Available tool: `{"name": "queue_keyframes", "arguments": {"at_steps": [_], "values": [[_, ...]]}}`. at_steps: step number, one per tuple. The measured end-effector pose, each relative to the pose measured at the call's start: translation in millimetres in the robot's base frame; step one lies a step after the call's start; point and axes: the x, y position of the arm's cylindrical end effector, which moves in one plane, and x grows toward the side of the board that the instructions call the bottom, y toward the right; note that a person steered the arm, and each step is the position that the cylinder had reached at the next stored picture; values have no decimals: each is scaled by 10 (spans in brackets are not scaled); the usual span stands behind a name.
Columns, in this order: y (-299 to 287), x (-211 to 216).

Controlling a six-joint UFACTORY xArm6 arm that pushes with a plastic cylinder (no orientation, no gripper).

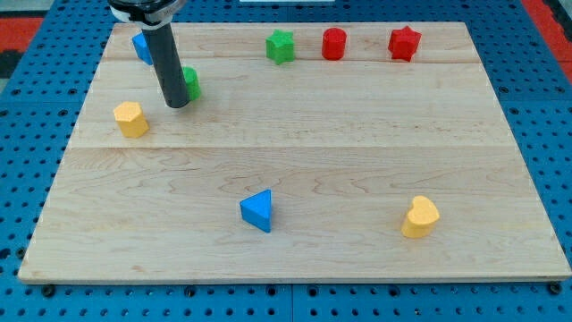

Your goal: Place the green circle right to the blue cube

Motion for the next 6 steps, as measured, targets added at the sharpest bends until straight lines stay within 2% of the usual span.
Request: {"name": "queue_keyframes", "arguments": {"at_steps": [3,4,5,6], "values": [[-14,-194],[-43,8],[-149,-13],[228,-357]]}}
